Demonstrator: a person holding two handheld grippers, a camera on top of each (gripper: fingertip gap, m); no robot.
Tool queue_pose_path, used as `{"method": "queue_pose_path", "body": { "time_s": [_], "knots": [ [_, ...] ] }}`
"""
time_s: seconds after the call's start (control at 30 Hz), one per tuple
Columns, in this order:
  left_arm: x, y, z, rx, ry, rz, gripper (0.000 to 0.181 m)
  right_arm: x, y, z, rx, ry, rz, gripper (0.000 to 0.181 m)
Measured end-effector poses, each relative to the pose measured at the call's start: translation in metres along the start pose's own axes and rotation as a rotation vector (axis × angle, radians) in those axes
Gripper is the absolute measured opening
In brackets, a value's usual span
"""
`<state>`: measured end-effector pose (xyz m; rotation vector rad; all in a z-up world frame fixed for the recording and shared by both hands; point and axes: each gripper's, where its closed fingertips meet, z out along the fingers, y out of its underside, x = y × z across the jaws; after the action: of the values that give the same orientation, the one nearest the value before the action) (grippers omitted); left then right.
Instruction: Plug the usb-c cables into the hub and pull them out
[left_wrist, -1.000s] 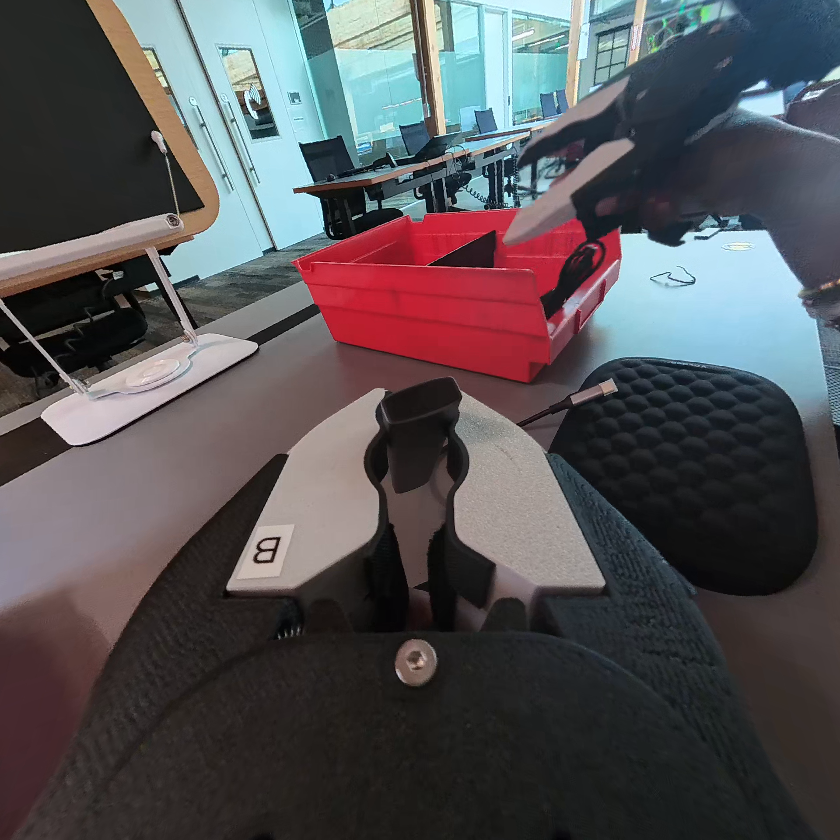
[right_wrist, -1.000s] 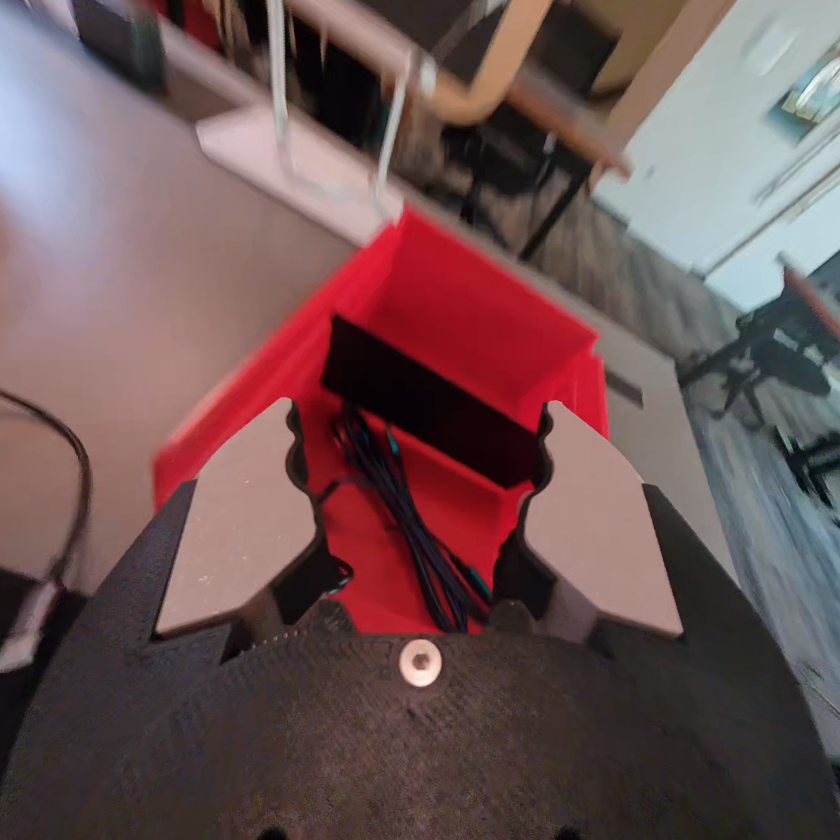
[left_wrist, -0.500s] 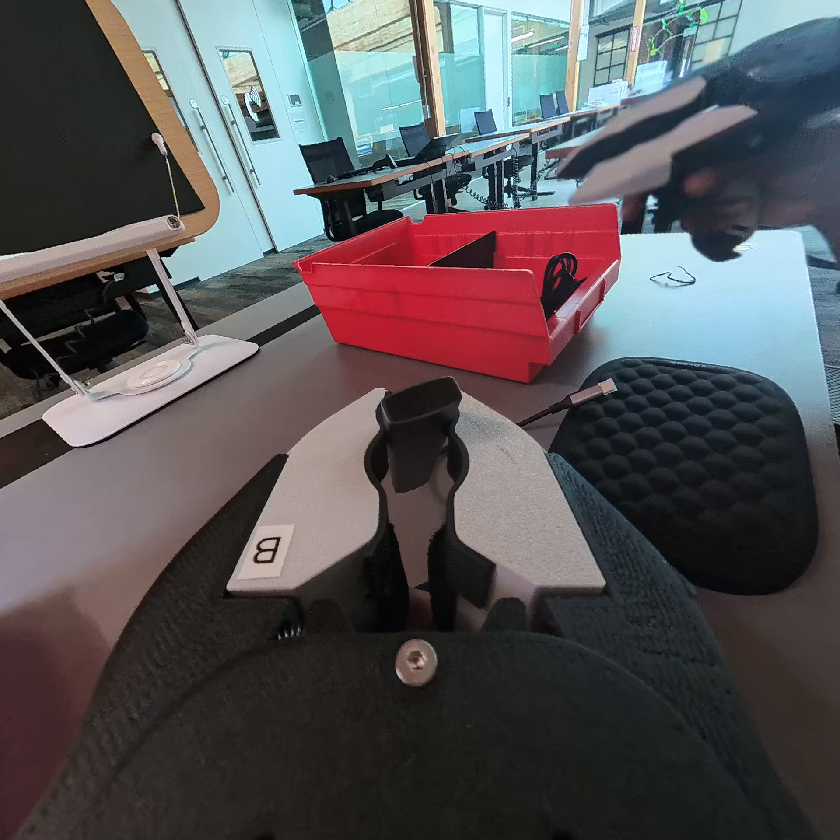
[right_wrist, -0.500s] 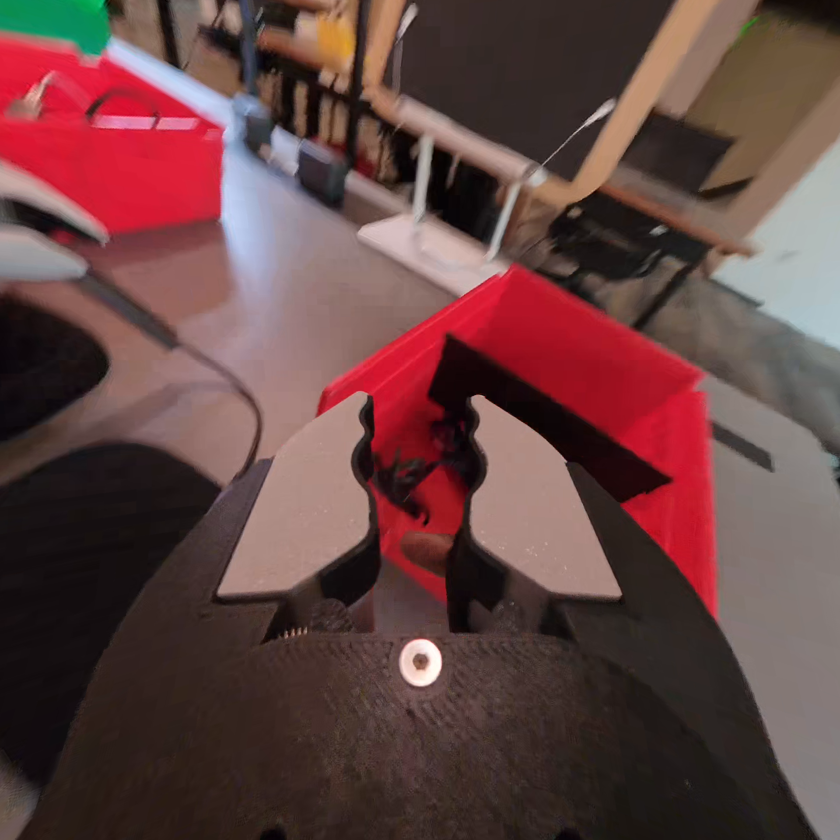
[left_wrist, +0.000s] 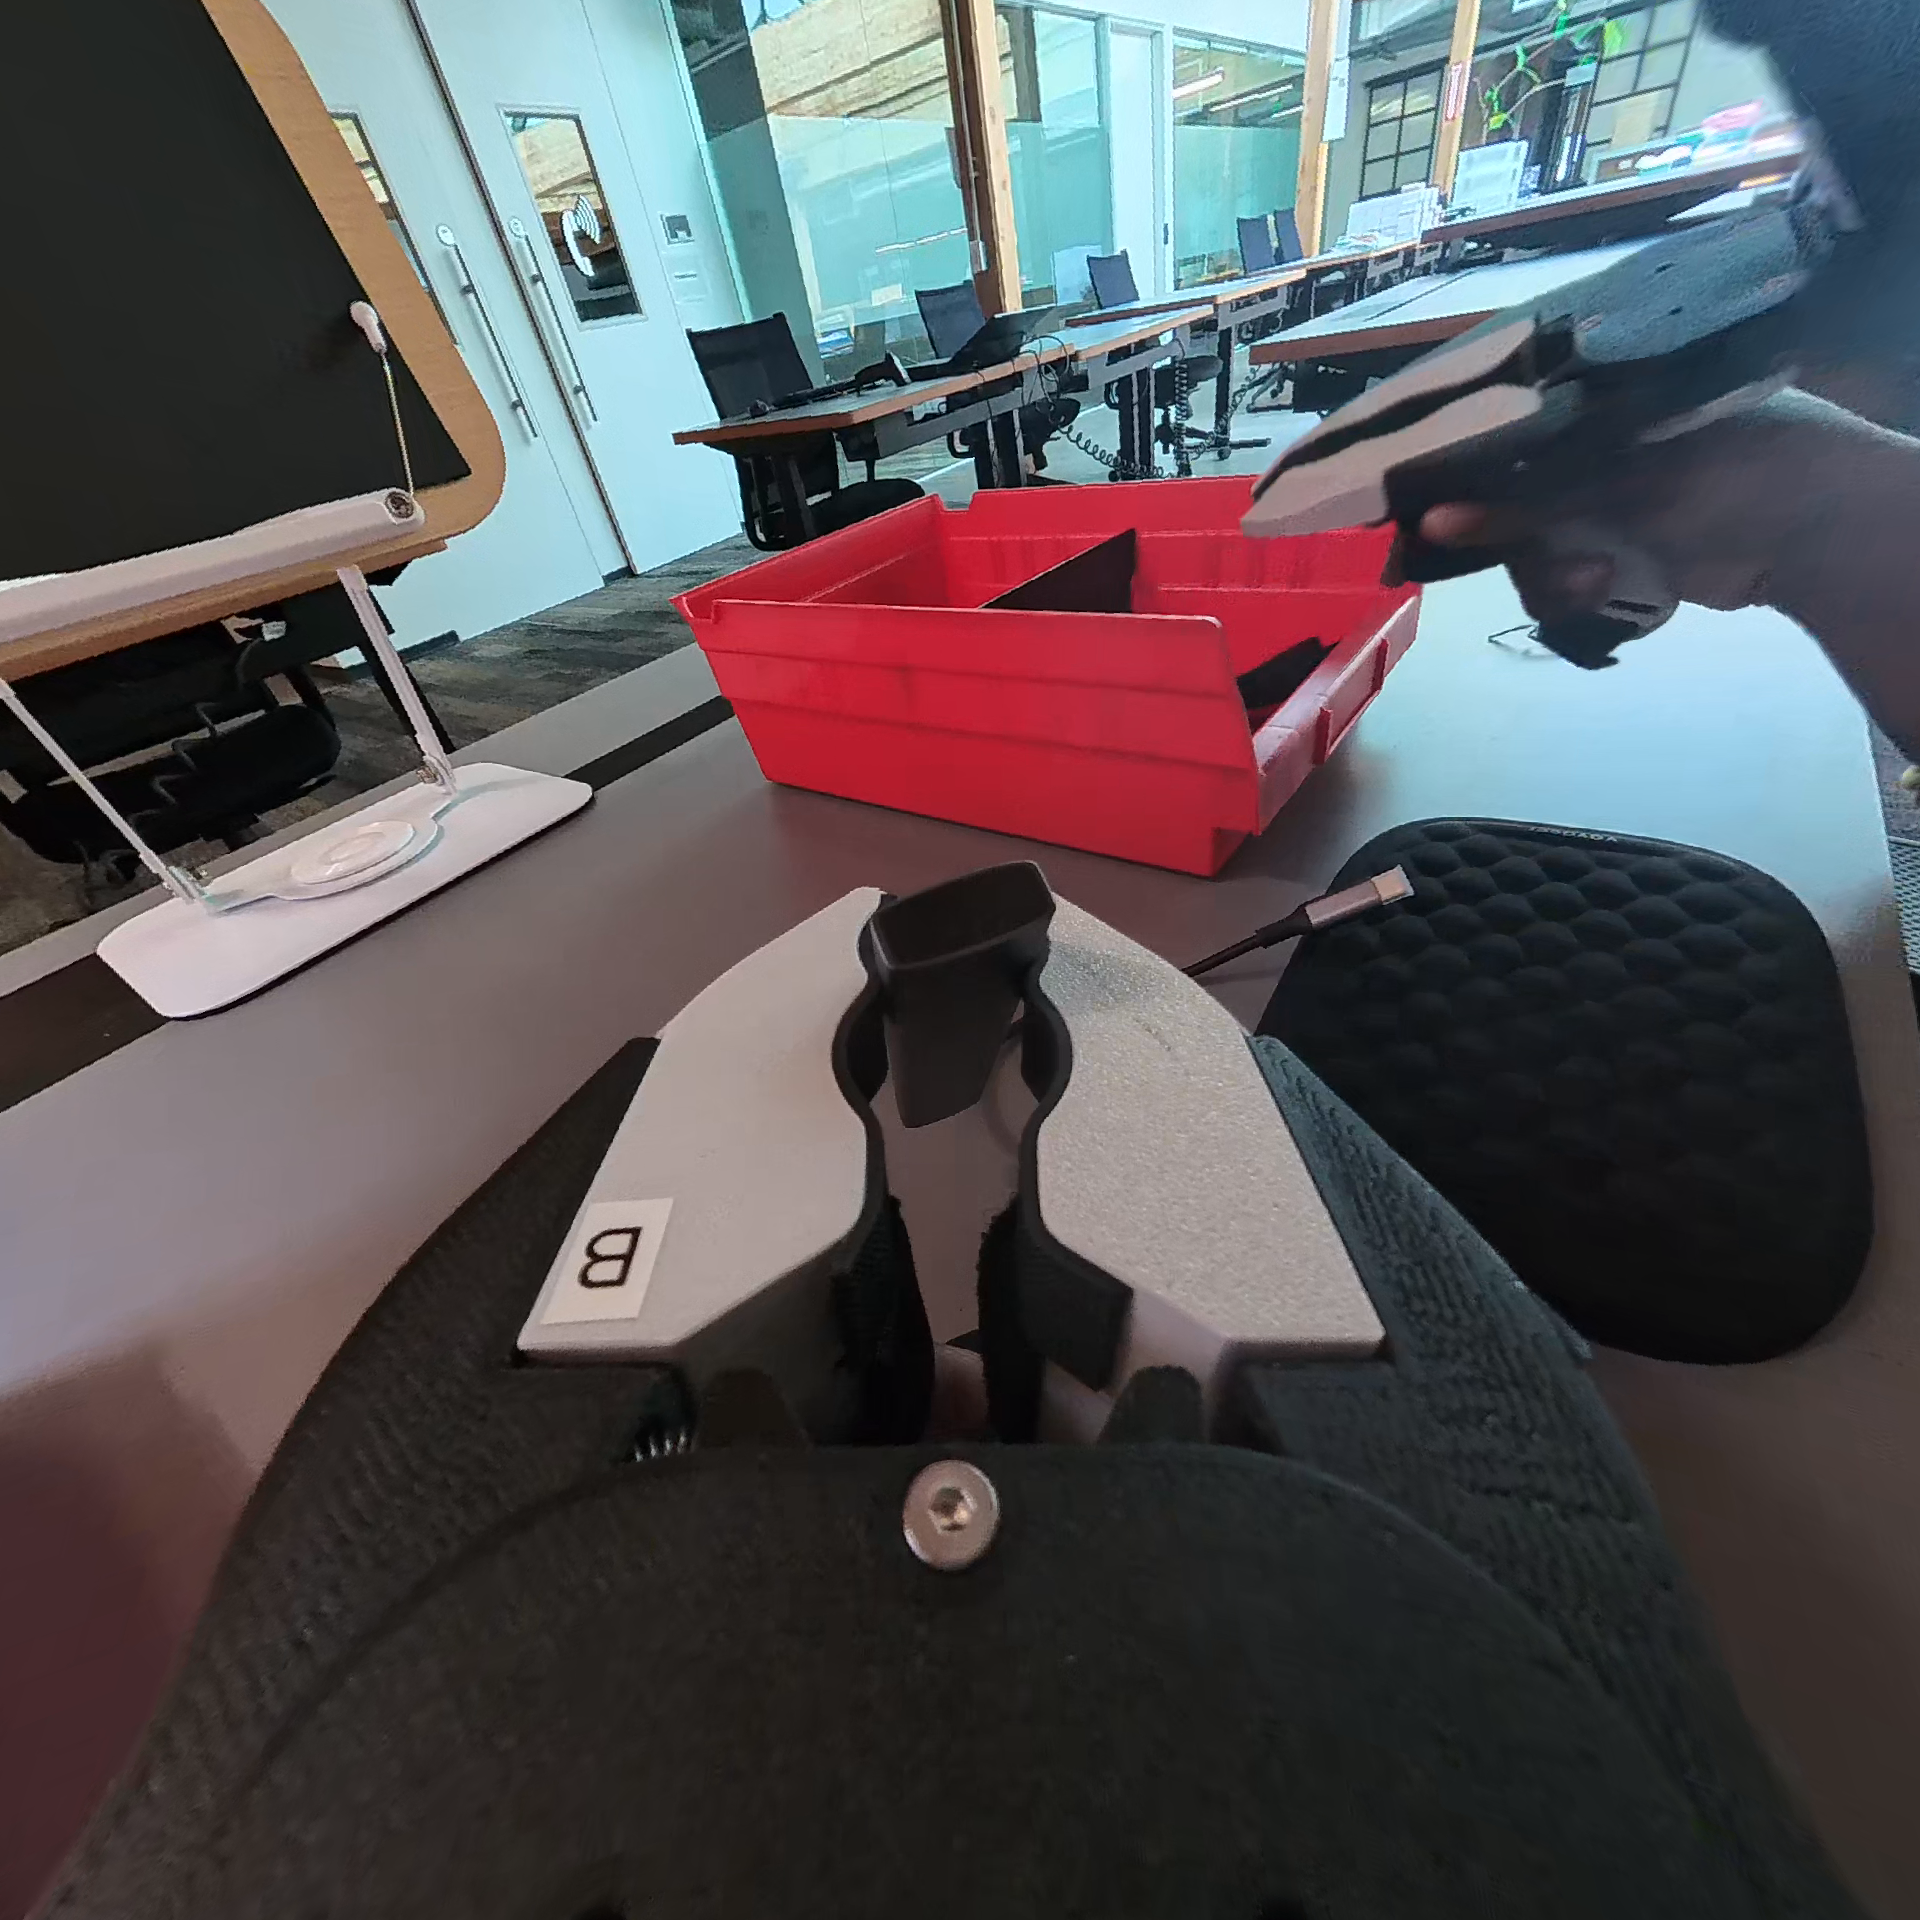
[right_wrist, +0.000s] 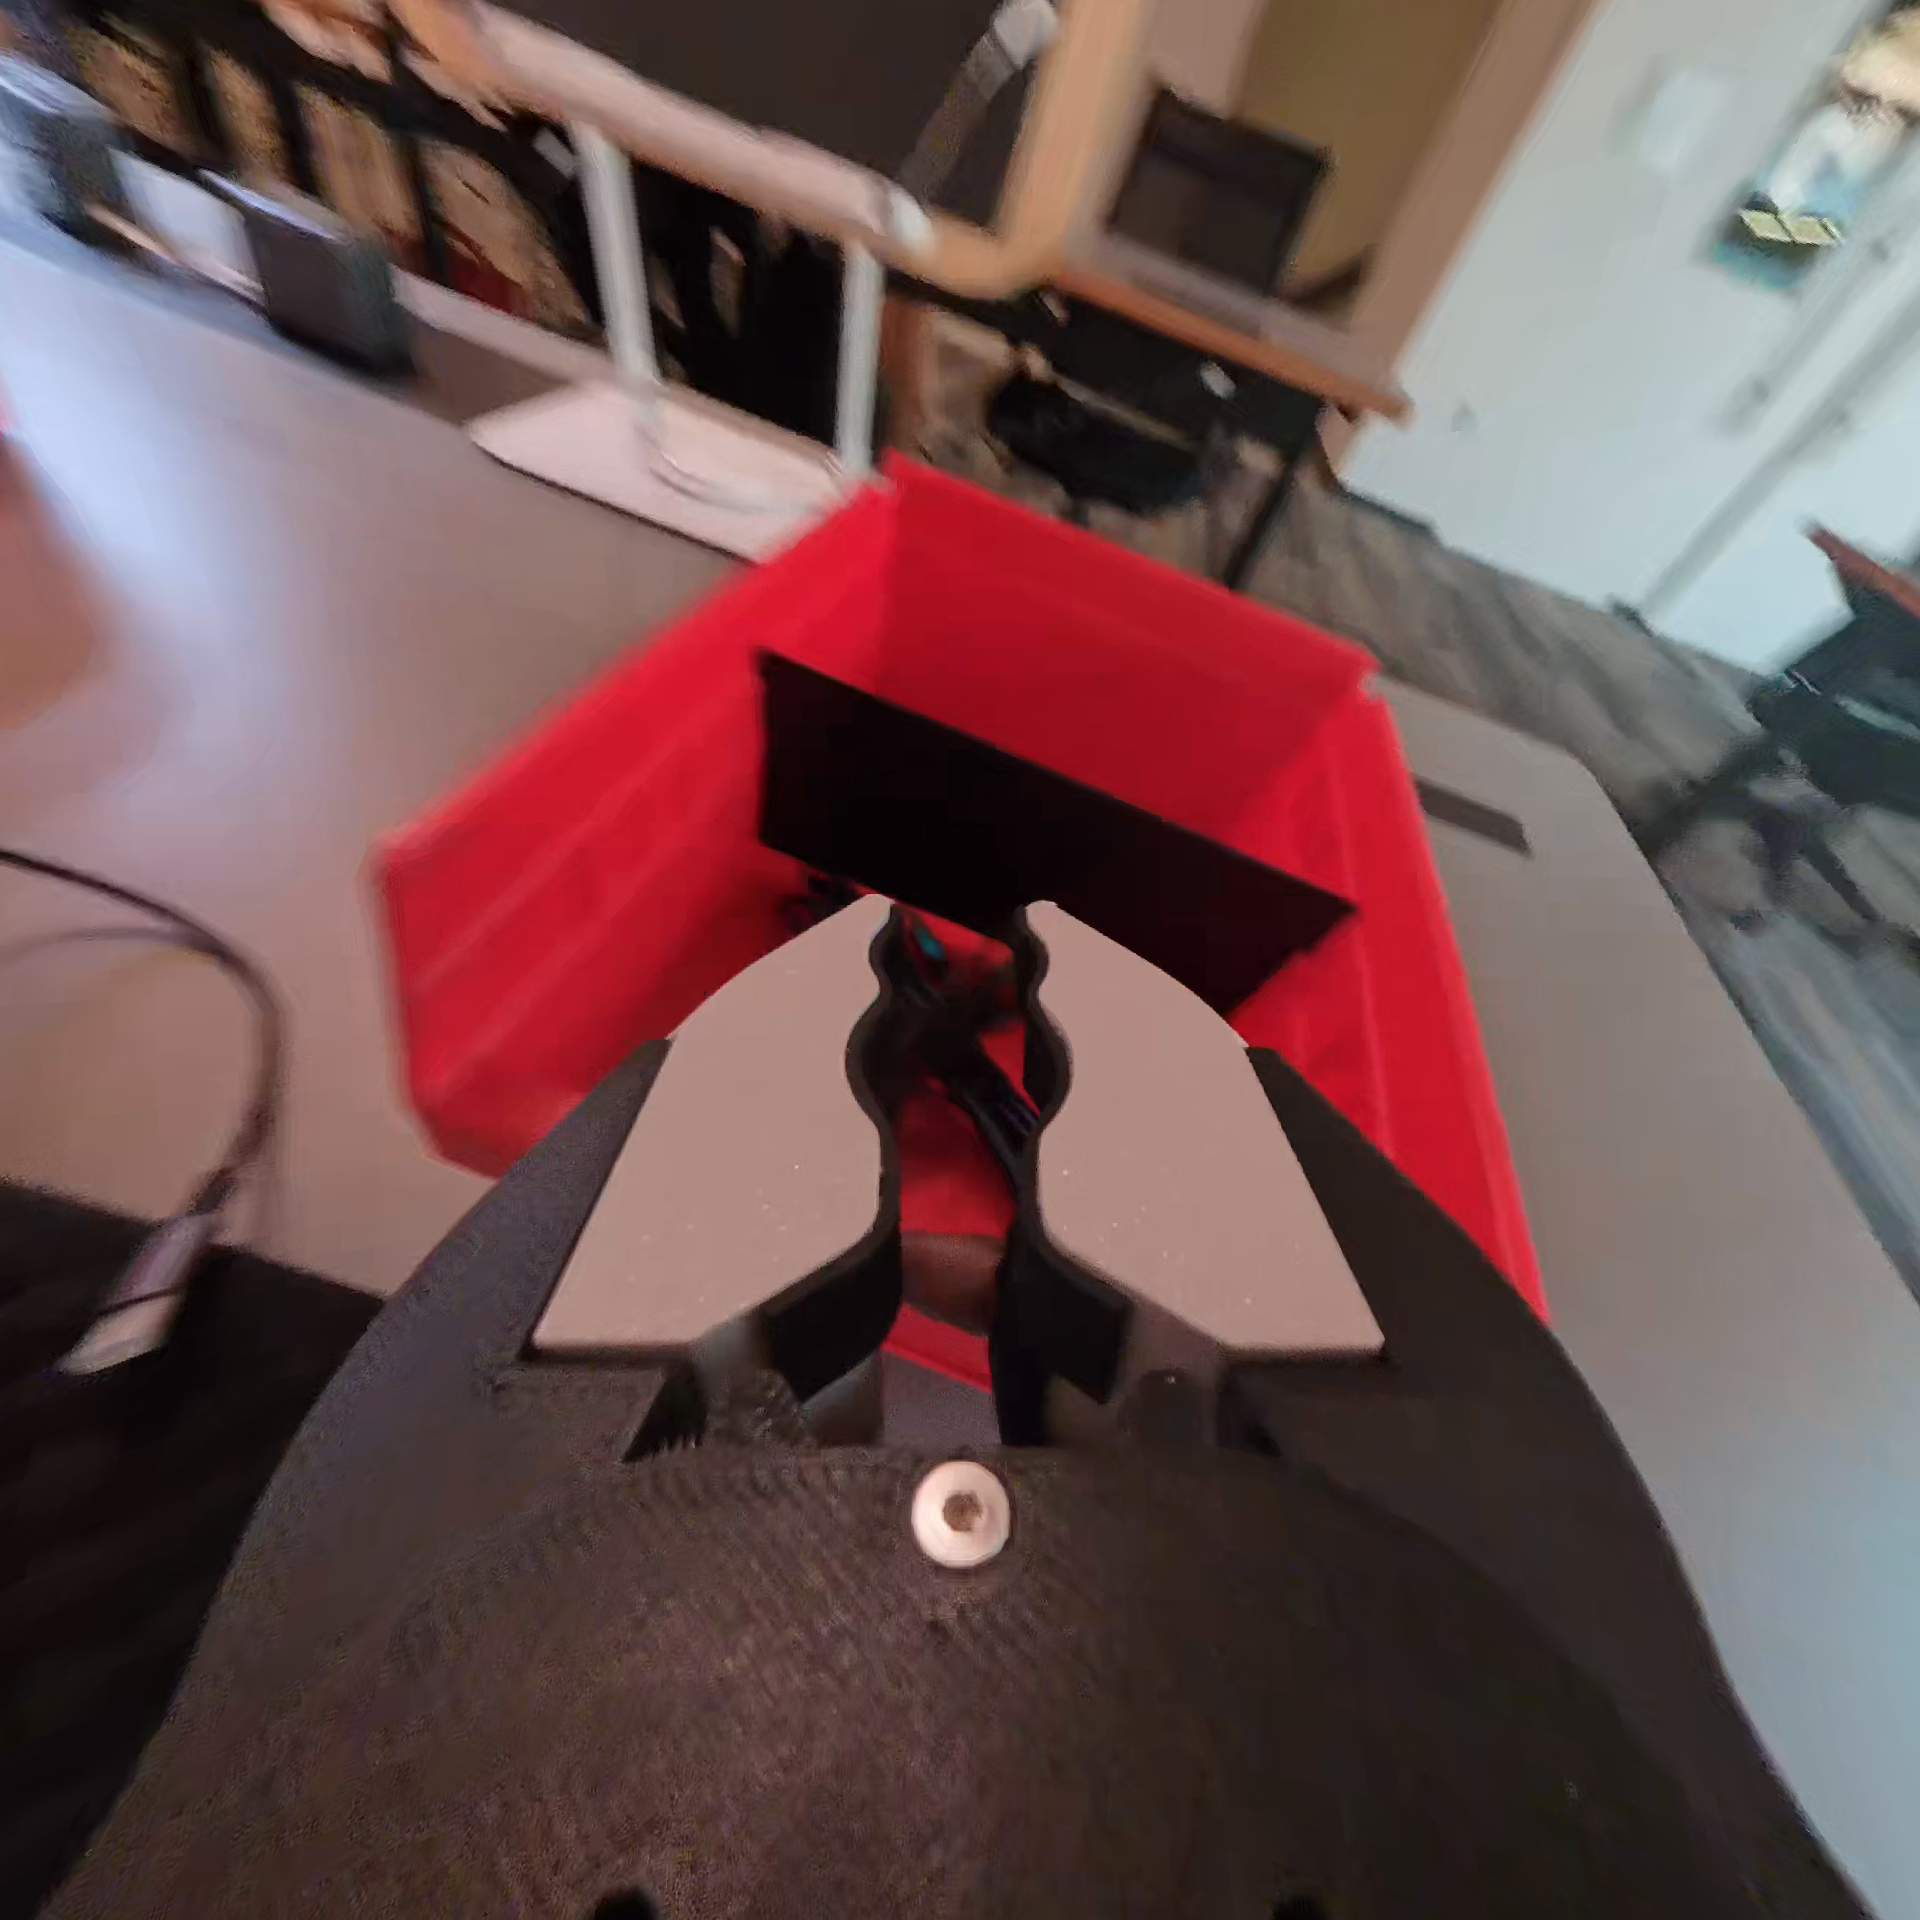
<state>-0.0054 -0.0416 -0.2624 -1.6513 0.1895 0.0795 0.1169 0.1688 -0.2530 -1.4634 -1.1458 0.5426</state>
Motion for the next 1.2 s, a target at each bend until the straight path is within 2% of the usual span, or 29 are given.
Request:
{"method": "queue_pose_path", "body": {
  "time_s": [0.07, 0.1, 0.17, 0.23, 0.3, 0.37, 0.5, 0.57, 0.63, 0.7, 0.77, 0.87, 0.97, 1.07, 1.2],
  "knots": [
    [0.000, 0.000, 0.000, 0.000, 0.000, -0.002, 0.019, -0.034, -0.014, -0.013, 0.083, -0.200, -0.025, 0.022],
    [0.000, 0.000, 0.000, 0.001, -0.001, -0.001, 0.019, -0.062, -0.012, -0.023, 0.066, -0.371, -0.049, 0.022],
    [0.000, 0.000, 0.000, 0.000, -0.002, 0.004, 0.019, -0.115, 0.011, -0.050, -0.069, -0.718, -0.115, 0.035],
    [0.000, 0.000, 0.000, 0.001, -0.002, 0.005, 0.019, -0.133, 0.039, -0.057, -0.198, -0.790, -0.220, 0.037],
    [0.000, 0.000, 0.000, 0.002, -0.002, 0.002, 0.019, -0.140, 0.062, -0.055, -0.290, -0.797, -0.280, 0.039],
    [0.000, 0.000, 0.000, 0.003, -0.002, 0.002, 0.019, -0.144, 0.072, -0.048, -0.329, -0.803, -0.254, 0.040],
    [0.000, 0.000, 0.000, 0.001, -0.001, 0.000, 0.019, -0.156, 0.065, -0.034, -0.282, -0.796, -0.229, 0.038],
    [-0.001, 0.000, 0.000, 0.001, 0.000, -0.004, 0.019, -0.163, 0.061, -0.030, -0.274, -0.799, -0.227, 0.022],
    [-0.001, 0.001, 0.000, -0.002, -0.001, -0.005, 0.019, -0.162, 0.056, -0.022, -0.240, -0.737, -0.259, 0.017],
    [-0.001, 0.000, 0.000, 0.002, 0.000, -0.004, 0.018, -0.164, 0.046, -0.017, -0.175, -0.682, -0.309, 0.014],
    [-0.002, -0.002, -0.001, 0.015, 0.002, -0.019, 0.018, -0.173, 0.025, -0.019, -0.045, -0.666, -0.333, 0.000],
    [-0.005, -0.004, -0.004, 0.040, 0.022, -0.084, 0.017, -0.200, -0.025, -0.038, 0.224, -0.748, -0.278, 0.000],
    [-0.010, -0.008, -0.008, 0.080, 0.041, -0.161, 0.017, -0.212, -0.023, -0.033, 0.205, -0.725, -0.362, 0.000],
    [-0.011, -0.018, -0.015, 0.163, 0.091, -0.250, 0.017, -0.220, -0.016, -0.018, 0.167, -0.640, -0.461, 0.028],
    [-0.001, -0.041, -0.027, 0.332, 0.243, -0.346, 0.017, -0.247, -0.039, -0.009, 0.294, -0.505, -0.515, 0.034]
  ]
}}
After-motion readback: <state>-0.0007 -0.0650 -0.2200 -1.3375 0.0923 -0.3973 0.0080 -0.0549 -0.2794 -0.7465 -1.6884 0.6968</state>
